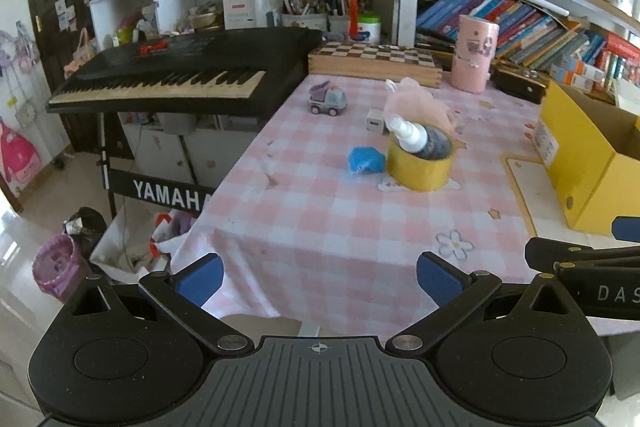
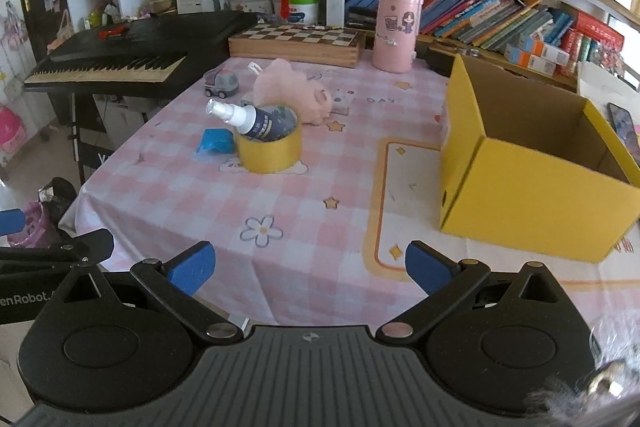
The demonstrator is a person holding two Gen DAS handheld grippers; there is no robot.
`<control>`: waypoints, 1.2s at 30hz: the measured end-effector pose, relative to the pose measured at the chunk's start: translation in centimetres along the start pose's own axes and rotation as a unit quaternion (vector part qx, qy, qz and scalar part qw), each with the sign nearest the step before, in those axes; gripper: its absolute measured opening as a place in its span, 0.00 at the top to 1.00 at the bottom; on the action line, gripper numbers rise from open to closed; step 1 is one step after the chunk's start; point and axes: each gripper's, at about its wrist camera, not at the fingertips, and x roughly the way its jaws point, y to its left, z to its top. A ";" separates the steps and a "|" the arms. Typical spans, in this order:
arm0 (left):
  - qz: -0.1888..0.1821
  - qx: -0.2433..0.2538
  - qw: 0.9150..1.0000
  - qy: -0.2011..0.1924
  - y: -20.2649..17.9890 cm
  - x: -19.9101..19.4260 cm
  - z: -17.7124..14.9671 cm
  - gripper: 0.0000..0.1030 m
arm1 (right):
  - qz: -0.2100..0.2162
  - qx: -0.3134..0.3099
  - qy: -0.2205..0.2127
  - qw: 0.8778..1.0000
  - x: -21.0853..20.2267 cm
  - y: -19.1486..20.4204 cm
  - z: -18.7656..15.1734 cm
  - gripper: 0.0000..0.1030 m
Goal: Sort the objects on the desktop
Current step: 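Grasp the yellow tape roll with the right gripper and lift it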
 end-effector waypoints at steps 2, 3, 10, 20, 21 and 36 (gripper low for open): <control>0.005 -0.005 1.000 -0.001 0.1 0.7 0.6 0.00 | 0.006 -0.006 0.000 1.000 0.8 0.0 0.7 0.01; 0.007 -0.007 1.000 0.001 0.1 1.1 0.9 0.00 | 0.008 -0.008 0.000 1.000 1.3 -0.1 1.2 0.01; 0.018 -0.017 1.000 0.014 0.1 3.4 3.0 0.00 | 0.019 -0.018 0.007 1.000 4.2 -0.4 3.9 0.01; 0.048 -0.029 0.998 0.028 0.3 6.7 6.1 0.00 | 0.061 -0.023 0.002 0.998 8.5 -0.7 8.2 0.06; 0.051 -0.028 0.998 0.029 0.2 7.0 6.4 0.00 | 0.067 -0.022 0.000 0.998 8.9 -0.8 8.6 0.12; 0.099 -0.033 0.993 0.052 -0.5 10.9 9.1 0.00 | 0.184 0.113 0.099 0.971 17.7 -3.2 13.8 0.63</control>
